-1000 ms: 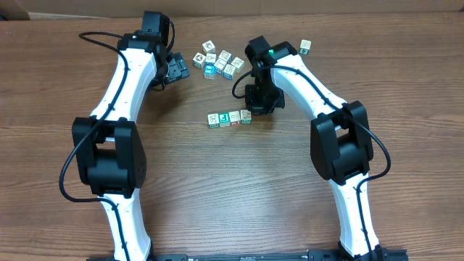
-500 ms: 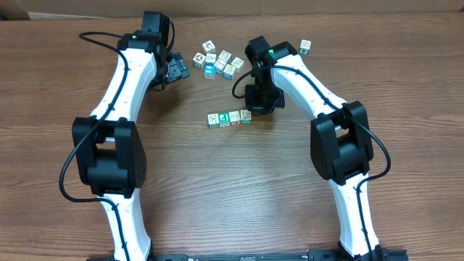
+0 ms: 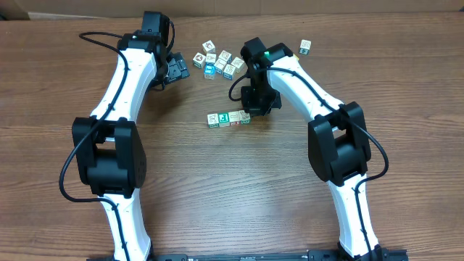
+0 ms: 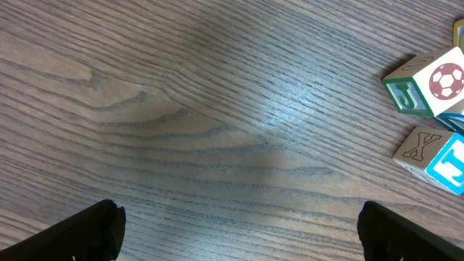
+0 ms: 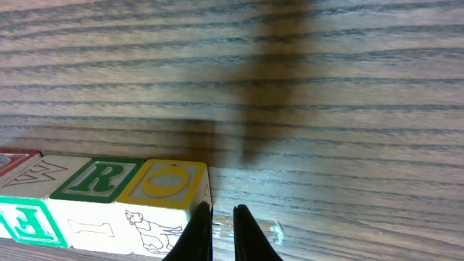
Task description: Form a horizontal line
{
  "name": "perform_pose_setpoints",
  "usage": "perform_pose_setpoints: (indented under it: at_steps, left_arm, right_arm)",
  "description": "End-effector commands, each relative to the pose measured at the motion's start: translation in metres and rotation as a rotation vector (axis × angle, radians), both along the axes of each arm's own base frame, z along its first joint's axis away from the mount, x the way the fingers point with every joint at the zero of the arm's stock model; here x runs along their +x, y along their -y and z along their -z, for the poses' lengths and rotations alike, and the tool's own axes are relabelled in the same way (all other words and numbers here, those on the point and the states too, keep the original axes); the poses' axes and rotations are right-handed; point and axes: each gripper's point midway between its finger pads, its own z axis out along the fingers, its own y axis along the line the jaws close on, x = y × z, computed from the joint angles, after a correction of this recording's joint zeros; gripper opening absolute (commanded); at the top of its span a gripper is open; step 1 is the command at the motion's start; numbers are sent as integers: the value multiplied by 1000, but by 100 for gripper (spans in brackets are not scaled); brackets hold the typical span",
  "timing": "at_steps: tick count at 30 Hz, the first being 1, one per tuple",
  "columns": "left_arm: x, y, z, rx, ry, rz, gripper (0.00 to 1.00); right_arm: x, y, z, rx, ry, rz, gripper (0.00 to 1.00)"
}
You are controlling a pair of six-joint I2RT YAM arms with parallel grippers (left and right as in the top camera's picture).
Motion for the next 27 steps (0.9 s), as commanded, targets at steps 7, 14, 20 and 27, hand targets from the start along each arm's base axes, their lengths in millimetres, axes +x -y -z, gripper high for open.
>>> perform_pose_setpoints:
  at_steps: [7, 14, 20, 27]
  left_arm:
    - [4, -1, 1, 14, 2, 12, 100]
    - [4, -1, 1, 14, 2, 12, 100]
    - [4, -1, 1, 14, 2, 12, 100]
    - [4, -1, 1, 14, 2, 12, 100]
  right_arm:
    - [0, -2, -8, 13, 16, -10, 8]
    - [6, 9, -7, -54, 48, -8, 19]
    - [11, 19, -6, -86, 63, 9, 29]
    - [16, 30, -6, -86, 61, 37, 31]
